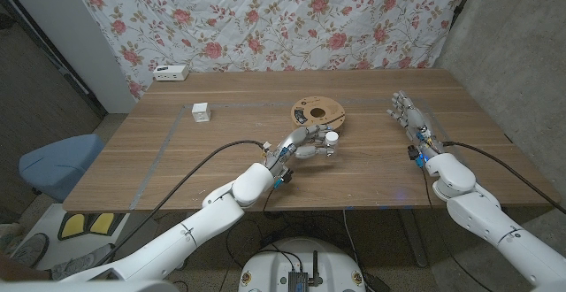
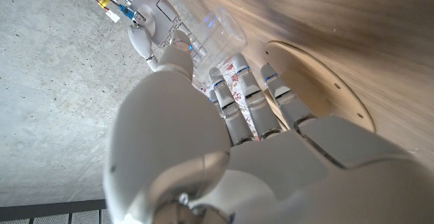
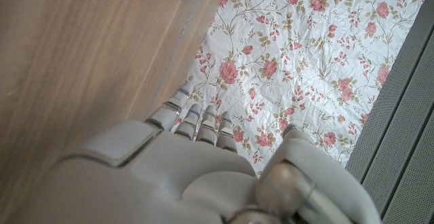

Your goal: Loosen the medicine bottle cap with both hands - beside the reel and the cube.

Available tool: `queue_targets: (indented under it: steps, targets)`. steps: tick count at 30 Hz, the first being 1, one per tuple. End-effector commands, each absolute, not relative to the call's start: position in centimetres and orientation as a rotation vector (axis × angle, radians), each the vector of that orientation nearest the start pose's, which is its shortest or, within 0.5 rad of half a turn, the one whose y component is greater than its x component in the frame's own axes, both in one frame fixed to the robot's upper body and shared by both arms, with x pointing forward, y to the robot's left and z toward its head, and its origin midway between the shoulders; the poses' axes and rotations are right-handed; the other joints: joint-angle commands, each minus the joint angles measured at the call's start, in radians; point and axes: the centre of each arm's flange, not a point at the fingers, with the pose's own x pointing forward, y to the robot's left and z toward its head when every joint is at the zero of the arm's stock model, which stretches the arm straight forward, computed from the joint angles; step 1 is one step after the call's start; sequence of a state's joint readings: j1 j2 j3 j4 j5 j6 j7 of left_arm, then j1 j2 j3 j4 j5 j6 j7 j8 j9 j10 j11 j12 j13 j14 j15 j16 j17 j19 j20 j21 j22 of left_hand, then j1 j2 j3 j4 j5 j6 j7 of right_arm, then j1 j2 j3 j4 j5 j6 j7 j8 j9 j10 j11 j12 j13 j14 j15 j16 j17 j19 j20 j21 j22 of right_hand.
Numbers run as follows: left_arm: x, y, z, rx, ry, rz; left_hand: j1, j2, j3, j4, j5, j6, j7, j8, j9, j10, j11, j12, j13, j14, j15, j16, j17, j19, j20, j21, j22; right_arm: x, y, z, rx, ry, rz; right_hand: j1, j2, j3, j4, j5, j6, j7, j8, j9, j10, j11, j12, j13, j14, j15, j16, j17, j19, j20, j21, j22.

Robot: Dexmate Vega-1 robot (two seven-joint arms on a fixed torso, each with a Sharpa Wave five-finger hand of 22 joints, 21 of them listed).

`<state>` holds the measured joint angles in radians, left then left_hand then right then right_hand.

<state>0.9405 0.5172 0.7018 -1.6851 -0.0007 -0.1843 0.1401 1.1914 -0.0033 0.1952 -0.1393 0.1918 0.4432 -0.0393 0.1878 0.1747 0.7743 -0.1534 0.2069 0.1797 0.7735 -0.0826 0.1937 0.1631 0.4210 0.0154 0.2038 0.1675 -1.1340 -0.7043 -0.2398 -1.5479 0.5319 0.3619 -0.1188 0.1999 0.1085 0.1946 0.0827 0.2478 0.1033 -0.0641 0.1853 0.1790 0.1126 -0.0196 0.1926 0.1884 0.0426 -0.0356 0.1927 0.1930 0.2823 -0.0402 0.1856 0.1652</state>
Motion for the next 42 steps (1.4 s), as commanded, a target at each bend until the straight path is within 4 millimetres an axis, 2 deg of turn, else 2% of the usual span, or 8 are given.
queue_targets:
  steps: [1,8,28,32,35,39,42]
  targets:
    - [55.1,6.9,-7.4,0.583,-0.751,-0.465,0.008,0.006,-0.003,-0.001,-0.005,0.009,-0.001,-0.001,0.003,0.008,-0.002,0.000,0.004,0.015,-0.135,-0.002,0.003,-0.002,-0.016,-0.004,0.000,56.4,-34.6,-5.1,-0.237,-0.632,0.066,0.002,0.001,0.003,-0.007,-0.002,0.009,0.008,0.007,0.003,0.002,0.005,0.002,0.001,0.000,-0.011,0.004,0.002,-0.004,-0.039,0.001,0.002]
    - [54.7,7.1,-6.9,0.587,-0.754,-0.449,0.009,0.003,-0.005,-0.002,-0.006,0.010,-0.005,-0.002,0.003,0.010,-0.001,0.000,0.003,0.017,-0.136,-0.004,0.002,-0.009,-0.028,-0.009,0.000,55.9,-33.9,-4.7,-0.269,-0.630,0.056,0.004,0.000,0.004,-0.009,-0.002,0.013,0.012,0.009,0.003,0.005,0.006,0.002,0.001,0.001,-0.012,0.004,0.002,-0.004,-0.038,0.001,0.001]
    - [54.1,8.5,-5.1,0.593,-0.765,-0.439,0.005,0.007,-0.006,0.002,-0.006,0.016,-0.011,-0.003,0.003,0.011,-0.001,-0.003,0.003,0.022,-0.135,-0.010,0.001,-0.017,-0.041,-0.015,0.000,54.1,-31.2,-2.9,-0.418,-0.610,0.016,0.042,-0.015,0.013,-0.044,-0.003,0.029,0.019,0.012,0.003,0.018,0.014,0.006,0.001,0.006,-0.009,0.003,-0.005,0.001,-0.042,0.002,0.001]
    - [54.3,8.8,-4.8,0.595,-0.766,-0.439,0.003,0.009,-0.006,0.003,-0.006,0.016,-0.011,-0.003,0.003,0.010,-0.002,-0.004,0.003,0.024,-0.134,-0.010,0.001,-0.019,-0.044,-0.016,0.000,53.5,-30.3,-2.2,-0.474,-0.594,0.010,0.057,-0.022,0.016,-0.059,-0.004,0.036,0.018,0.014,0.003,0.013,0.018,0.003,0.001,0.005,-0.006,0.001,-0.006,0.002,-0.042,0.001,0.001]
    - [54.6,9.0,-4.5,0.598,-0.772,-0.435,0.003,0.009,-0.007,0.003,-0.007,0.016,-0.011,-0.003,0.003,0.010,-0.002,-0.004,0.003,0.024,-0.134,-0.011,0.001,-0.021,-0.046,-0.016,0.000,53.0,-29.9,-1.8,-0.505,-0.586,-0.004,0.074,-0.030,0.018,-0.076,-0.006,0.059,0.017,0.021,0.003,0.009,0.031,0.001,0.001,0.001,0.000,-0.001,-0.007,-0.001,-0.040,0.000,0.001]
    - [54.9,9.4,-4.2,0.599,-0.776,-0.430,0.002,0.009,-0.006,0.004,-0.007,0.017,-0.011,-0.003,0.003,0.010,-0.001,-0.005,0.003,0.024,-0.133,-0.013,0.000,-0.022,-0.048,-0.017,0.000,52.5,-29.3,-1.5,-0.529,-0.583,-0.012,0.082,-0.036,0.019,-0.085,-0.008,0.070,0.020,0.024,0.004,0.006,0.037,0.001,0.001,0.000,0.003,-0.002,-0.008,-0.002,-0.037,0.000,0.001]
    - [55.1,9.5,-4.0,0.599,-0.779,-0.430,0.001,0.010,-0.006,0.005,-0.007,0.016,-0.012,-0.004,0.003,0.012,-0.002,-0.004,0.003,0.024,-0.133,-0.014,0.000,-0.022,-0.049,-0.017,0.000,52.1,-29.0,-1.4,-0.543,-0.584,-0.016,0.097,-0.043,0.020,-0.100,-0.011,0.096,0.028,0.030,0.006,0.011,0.041,0.003,0.001,0.000,0.004,-0.002,-0.008,-0.003,-0.037,0.000,0.001]
